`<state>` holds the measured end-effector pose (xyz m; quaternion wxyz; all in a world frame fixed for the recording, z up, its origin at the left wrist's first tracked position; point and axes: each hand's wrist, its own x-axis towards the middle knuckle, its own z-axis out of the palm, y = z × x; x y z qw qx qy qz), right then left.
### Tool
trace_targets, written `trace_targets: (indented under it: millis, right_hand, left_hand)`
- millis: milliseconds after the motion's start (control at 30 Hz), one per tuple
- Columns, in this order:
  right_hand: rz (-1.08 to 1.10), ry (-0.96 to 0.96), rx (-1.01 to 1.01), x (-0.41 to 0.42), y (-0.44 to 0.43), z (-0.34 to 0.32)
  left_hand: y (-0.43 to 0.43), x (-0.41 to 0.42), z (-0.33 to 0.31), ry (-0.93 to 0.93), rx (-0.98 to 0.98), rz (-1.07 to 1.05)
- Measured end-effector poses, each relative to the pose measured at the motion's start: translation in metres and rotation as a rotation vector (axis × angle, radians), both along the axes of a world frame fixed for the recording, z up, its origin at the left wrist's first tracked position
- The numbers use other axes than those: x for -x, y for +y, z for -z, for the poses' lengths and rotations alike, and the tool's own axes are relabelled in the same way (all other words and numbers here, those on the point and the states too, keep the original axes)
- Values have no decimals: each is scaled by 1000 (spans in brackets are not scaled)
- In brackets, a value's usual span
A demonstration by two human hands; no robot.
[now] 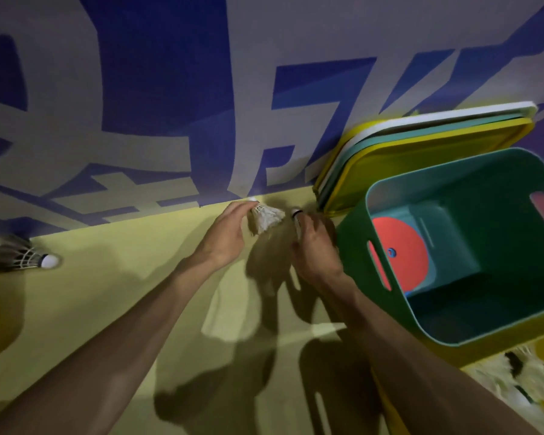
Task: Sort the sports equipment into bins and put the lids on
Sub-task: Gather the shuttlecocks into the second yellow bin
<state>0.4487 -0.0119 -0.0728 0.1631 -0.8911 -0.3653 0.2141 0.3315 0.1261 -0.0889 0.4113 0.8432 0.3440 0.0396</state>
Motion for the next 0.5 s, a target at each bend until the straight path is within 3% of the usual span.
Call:
trace_targets:
  millis: [200,300,400,500]
  right_hand:
    - [24,139,114,3,-3,17]
    - [24,74,123,15,-11,23]
    - [87,175,93,25,-13,18]
    - [122,232,98,35,-20,12]
  left_hand:
    - [10,-15,18,151,-173,312]
    - [1,-6,24,162,-290,315]
    - [-6,6,26,182,-445,336]
    - [-11,21,29,241,-457,328]
